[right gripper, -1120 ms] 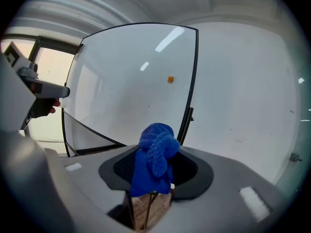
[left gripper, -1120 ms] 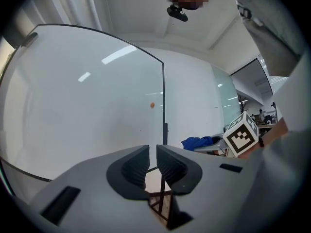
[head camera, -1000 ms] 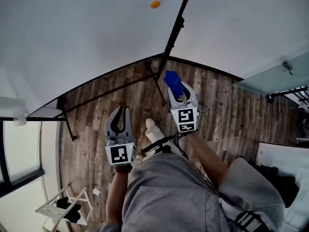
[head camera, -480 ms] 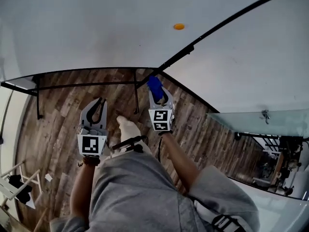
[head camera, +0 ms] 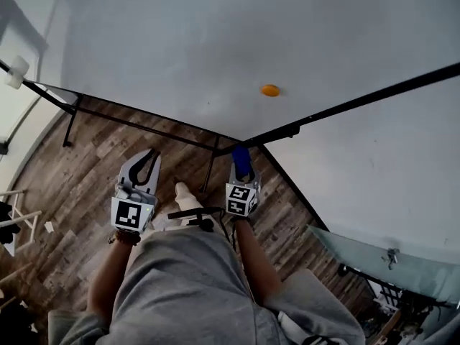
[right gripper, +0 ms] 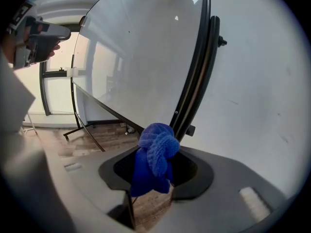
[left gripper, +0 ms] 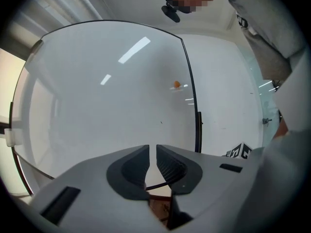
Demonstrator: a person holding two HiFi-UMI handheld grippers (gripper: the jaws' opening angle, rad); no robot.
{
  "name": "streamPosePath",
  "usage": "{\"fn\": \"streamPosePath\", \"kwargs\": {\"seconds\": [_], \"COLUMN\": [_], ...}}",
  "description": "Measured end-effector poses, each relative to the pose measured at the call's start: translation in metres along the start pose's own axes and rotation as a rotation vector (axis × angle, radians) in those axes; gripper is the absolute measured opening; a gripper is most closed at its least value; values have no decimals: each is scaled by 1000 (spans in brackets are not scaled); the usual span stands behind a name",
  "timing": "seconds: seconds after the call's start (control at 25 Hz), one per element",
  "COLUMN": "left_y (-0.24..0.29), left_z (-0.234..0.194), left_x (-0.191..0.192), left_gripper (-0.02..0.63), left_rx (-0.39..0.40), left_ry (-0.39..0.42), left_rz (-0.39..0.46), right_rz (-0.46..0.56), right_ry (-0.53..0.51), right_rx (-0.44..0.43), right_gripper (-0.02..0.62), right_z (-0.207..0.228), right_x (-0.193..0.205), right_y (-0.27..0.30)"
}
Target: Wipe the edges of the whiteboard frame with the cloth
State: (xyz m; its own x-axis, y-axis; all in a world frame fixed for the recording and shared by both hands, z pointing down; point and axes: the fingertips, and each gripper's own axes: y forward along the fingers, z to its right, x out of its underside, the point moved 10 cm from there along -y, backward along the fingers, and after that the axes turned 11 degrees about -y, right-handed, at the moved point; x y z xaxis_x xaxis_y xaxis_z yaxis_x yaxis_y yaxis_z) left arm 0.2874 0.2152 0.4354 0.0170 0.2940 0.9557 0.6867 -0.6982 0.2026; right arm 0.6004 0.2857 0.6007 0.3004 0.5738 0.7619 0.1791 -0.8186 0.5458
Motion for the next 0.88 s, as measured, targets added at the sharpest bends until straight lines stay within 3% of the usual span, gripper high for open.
{"fn": "streamPosePath", "kwargs": {"seconds": [0.16,0.44,0.72,0.88], "left_y": [23,37,42,45], "left_z": [25,30,24,23], "left_x": [-1,2,-1,2], "left_gripper": [51,51,51,51], "left_rx": [-16,-94,-156,-164], "left_ry": [2,26,43,31], "left_rz": [20,7,-20,14], "right_rz": [-18,-32,-52,-65], "right_ry": [-45,-45,51,86], "right_rx": [-50,-116,-182,-192], "right_gripper": [184,184,178,173], "right_z": [25,37,41,40], "right_x": [10,17,11,9], "right_y": [25,64,73,79]}}
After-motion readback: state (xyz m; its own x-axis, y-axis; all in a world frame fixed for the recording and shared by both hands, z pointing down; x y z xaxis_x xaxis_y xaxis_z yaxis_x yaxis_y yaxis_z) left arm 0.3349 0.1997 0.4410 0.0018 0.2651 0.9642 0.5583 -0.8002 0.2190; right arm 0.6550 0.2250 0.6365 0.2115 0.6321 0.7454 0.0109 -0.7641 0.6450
